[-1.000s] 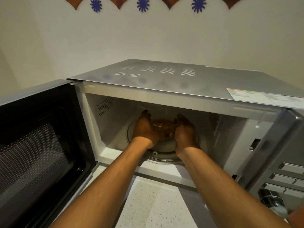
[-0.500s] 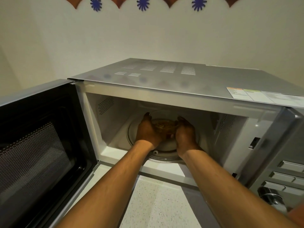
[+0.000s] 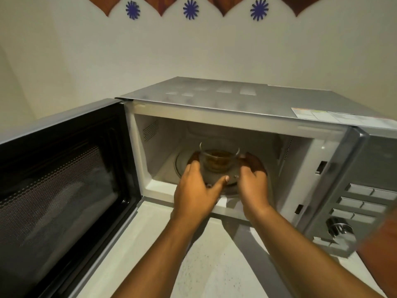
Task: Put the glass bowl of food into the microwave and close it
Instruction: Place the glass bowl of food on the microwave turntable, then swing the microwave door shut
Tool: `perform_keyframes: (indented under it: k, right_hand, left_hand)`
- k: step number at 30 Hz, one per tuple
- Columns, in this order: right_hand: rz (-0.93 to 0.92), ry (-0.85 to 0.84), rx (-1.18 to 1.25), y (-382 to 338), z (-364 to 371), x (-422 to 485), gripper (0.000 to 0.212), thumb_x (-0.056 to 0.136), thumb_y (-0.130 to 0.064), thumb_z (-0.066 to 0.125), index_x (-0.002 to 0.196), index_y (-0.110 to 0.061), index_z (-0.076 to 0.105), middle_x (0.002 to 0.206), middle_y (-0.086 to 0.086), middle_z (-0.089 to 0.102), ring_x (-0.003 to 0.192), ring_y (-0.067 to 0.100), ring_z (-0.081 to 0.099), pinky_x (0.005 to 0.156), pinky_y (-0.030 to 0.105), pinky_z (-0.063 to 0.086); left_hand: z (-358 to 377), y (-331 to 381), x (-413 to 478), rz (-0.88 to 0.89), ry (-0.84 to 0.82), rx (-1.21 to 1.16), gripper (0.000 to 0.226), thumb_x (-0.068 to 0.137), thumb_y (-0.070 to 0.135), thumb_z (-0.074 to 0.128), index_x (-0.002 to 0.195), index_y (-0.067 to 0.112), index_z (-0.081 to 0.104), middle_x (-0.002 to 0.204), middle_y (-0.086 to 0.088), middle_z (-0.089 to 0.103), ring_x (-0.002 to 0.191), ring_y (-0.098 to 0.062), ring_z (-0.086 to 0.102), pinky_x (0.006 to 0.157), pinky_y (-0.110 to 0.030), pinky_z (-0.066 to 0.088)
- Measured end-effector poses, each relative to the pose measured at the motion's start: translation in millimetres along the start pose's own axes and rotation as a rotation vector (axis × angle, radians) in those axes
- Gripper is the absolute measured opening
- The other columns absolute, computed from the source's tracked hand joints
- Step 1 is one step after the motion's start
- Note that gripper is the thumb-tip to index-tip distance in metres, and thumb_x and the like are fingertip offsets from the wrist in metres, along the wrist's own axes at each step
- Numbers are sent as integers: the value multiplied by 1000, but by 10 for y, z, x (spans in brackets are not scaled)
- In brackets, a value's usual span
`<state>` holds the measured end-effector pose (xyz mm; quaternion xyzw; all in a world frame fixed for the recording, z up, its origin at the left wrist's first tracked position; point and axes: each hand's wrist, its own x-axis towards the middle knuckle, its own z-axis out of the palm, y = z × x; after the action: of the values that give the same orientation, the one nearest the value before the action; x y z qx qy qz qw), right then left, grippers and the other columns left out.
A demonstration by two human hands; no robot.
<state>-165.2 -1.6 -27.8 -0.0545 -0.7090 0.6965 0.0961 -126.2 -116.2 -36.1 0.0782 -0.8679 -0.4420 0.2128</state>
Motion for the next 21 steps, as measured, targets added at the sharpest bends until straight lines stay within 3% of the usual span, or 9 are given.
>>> perform_keyframes:
  k: [2, 4, 6, 8, 10, 12, 15, 18, 21]
  right_hand:
    - [-133, -31, -23, -64, -111, -227, 17, 96, -34, 48, 107, -25, 58, 92, -15, 62, 84, 0, 57, 76, 20, 44]
    - [-180, -67, -65, -57, -246, -514, 35, 94, -39, 49, 127, -25, 53, 114, -18, 58, 102, -2, 54, 87, 19, 41]
    - [-185, -124, -149, 31, -454, -780, 47, 92, -42, 50, 135, -25, 51, 127, -16, 54, 110, -1, 52, 87, 16, 42]
    - [-186, -234, -273, 181, -736, -1089, 46, 88, -47, 50, 130, -30, 58, 131, -15, 58, 117, 1, 53, 92, 20, 43]
    - [-221, -299, -496, 358, -1015, -1327, 48, 85, -54, 50, 127, -32, 60, 134, -17, 56, 126, 5, 49, 100, 25, 39]
    - [-271, -333, -792, 533, -1225, -1415, 59, 85, -63, 44, 137, -35, 49, 145, -17, 46, 135, 6, 40, 107, 24, 31]
    - [-275, -403, -1127, 683, -1399, -1491, 78, 82, -73, 24, 150, -34, 24, 160, -14, 19, 147, 8, 17, 115, 24, 13]
    - [-326, -452, -1285, 739, -1518, -1538, 91, 76, -76, 3, 153, -30, 16, 162, -9, 12, 150, 11, 10, 119, 29, 6]
    - [-361, -465, -1292, 768, -1569, -1550, 82, 83, -72, 8, 153, -28, 15, 163, -5, 11, 150, 14, 10, 120, 32, 6]
  left_hand:
    - [33, -33, -195, -39, -29, -27, 76, 78, 61, 65, 141, 32, 32, 143, 7, 45, 129, -21, 48, 94, -34, 49]
    - [71, -118, -464, -76, -86, -21, 87, 77, 66, 60, 148, 41, 17, 158, 11, 27, 142, -21, 34, 106, -41, 43]
    - [79, -204, -734, -46, -134, 26, 85, 77, 67, 58, 147, 45, 15, 160, 14, 22, 144, -18, 29, 109, -41, 40]
    - [20, -298, -1017, 14, -215, 133, 85, 80, 68, 56, 149, 42, 14, 160, 15, 19, 146, -14, 24, 114, -35, 29]
    - [-90, -400, -1254, 55, -296, 267, 92, 78, 73, 51, 151, 35, 12, 161, 14, 13, 148, -10, 12, 118, -31, 16]
    - [-139, -470, -1406, 82, -359, 398, 100, 73, 81, 44, 152, 30, 11, 162, 11, 10, 149, -10, 4, 121, -33, 7]
    - [-131, -493, -1551, 134, -389, 567, 102, 71, 87, 31, 152, 27, 17, 163, 7, 9, 150, -14, 3, 122, -41, 6]
    - [-174, -446, -1658, 110, -404, 568, 97, 76, 81, 36, 152, 24, 19, 163, 5, 11, 150, -14, 5, 122, -40, 6]
    - [-338, -393, -1812, 124, -321, 519, 92, 80, 73, 45, 151, 20, 24, 161, 1, 20, 148, -14, 15, 120, -35, 14]
